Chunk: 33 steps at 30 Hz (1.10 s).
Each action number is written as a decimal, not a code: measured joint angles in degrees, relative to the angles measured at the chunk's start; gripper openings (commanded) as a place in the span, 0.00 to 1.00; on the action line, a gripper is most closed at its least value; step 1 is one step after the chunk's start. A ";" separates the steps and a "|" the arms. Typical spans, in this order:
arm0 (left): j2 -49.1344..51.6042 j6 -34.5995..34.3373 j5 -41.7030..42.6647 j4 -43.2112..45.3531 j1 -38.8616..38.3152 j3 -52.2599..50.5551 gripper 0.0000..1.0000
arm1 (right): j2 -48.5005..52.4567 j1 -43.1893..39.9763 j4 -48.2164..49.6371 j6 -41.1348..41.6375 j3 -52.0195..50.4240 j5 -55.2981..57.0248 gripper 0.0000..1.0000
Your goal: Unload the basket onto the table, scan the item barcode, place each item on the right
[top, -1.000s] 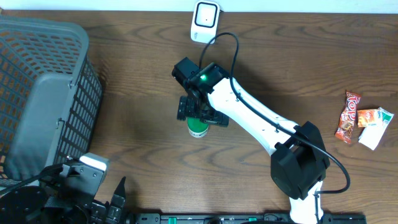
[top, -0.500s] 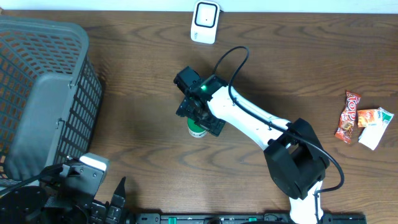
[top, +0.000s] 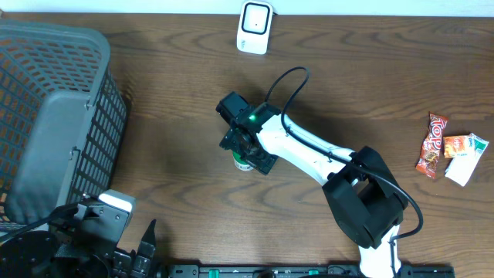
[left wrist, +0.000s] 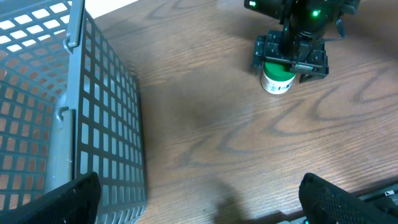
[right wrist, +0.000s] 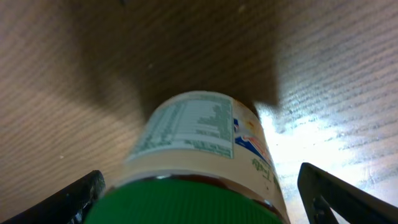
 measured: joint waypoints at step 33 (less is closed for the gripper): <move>0.00 0.00 0.00 0.00 0.00 0.00 0.99 | 2.58 1.64 -0.02 -0.13 0.15 -0.22 0.59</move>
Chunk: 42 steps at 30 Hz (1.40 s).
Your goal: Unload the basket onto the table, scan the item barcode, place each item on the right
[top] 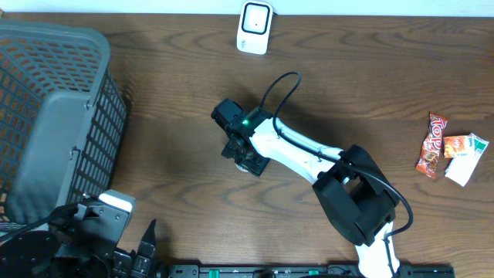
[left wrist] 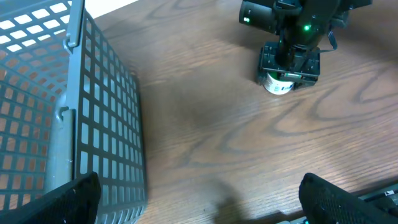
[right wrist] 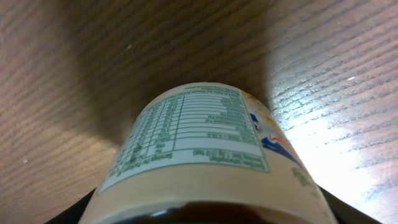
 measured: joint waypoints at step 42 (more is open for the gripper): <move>0.00 0.00 0.00 -0.22 0.00 0.00 0.99 | -0.28 -21.57 -22.91 -50.45 -0.44 -51.60 0.49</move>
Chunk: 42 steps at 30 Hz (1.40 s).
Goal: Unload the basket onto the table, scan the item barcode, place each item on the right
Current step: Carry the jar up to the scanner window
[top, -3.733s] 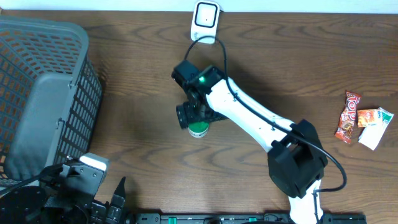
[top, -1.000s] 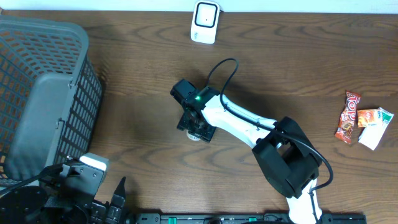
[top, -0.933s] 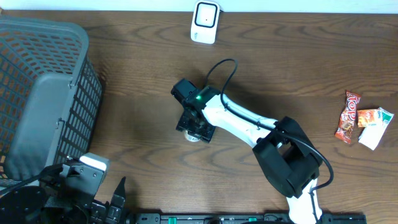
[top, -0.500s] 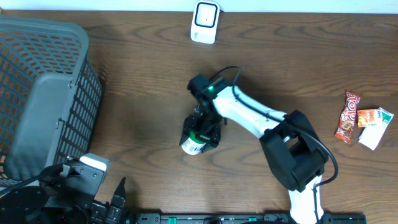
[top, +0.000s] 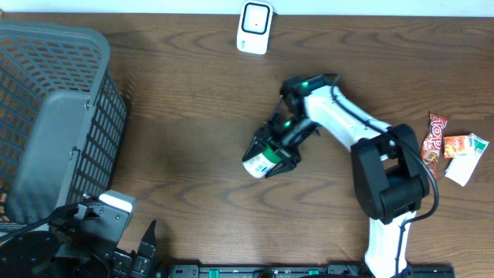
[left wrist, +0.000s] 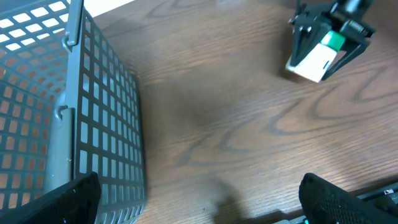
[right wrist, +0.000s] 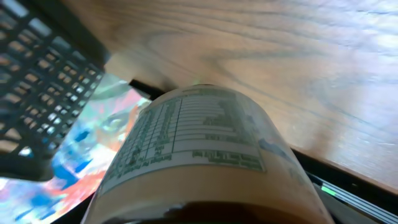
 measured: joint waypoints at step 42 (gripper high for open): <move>0.00 -0.02 0.00 -0.17 0.00 0.00 0.99 | -0.42 -1.42 42.07 -16.68 21.70 37.16 0.60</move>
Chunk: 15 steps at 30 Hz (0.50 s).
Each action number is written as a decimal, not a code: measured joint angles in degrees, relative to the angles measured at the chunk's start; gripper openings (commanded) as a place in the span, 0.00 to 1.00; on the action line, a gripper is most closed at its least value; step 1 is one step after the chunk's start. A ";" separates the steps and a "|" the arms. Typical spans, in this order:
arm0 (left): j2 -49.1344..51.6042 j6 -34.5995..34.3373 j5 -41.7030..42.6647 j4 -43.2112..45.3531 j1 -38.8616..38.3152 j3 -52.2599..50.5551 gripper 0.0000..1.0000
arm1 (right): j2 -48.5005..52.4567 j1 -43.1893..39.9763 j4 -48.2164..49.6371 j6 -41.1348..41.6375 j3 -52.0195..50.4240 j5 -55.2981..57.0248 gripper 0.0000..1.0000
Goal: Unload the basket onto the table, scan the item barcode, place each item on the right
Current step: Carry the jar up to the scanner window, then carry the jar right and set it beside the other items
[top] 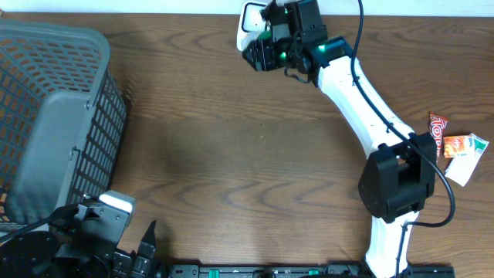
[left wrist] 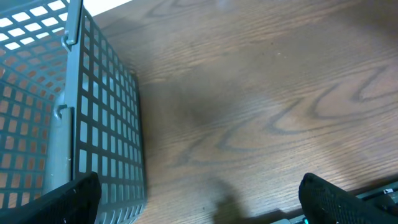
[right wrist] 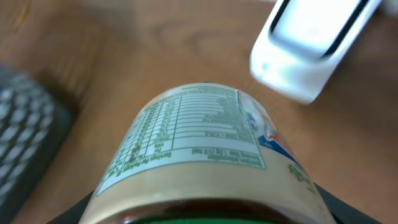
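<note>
The item is a jar [right wrist: 198, 144] with a beige label, a printed nutrition table and a green lid. My right gripper [top: 265, 49] is shut on it and holds it off the table at the far edge. The jar's far end points at the white barcode scanner [right wrist: 309, 45], which stands close in front of it. From overhead, the scanner [top: 249, 17] shows just left of the gripper, partly covered by it. My left gripper [left wrist: 199, 208] is open low at the near left beside the basket, its fingers [left wrist: 50, 202] holding nothing.
A large grey mesh basket [top: 54, 116] fills the left side of the wooden table [top: 231, 154]. Several snack packets [top: 451, 150] lie at the right edge. The right arm stretches from the near edge to the far edge.
My right gripper has moved with the jar from mid-table up to the far edge, right in front of the scanner. The left arm has not moved.
The jar stood upright at mid-table with my right gripper open around it, then lower down over it. After that the gripper held it tilted above the table. Now the jar is held up to the scanner at the far edge.
</note>
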 measured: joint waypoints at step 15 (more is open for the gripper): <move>0.00 0.02 -0.02 0.02 0.00 0.00 0.99 | 6.32 0.04 28.39 -4.15 0.37 14.40 0.63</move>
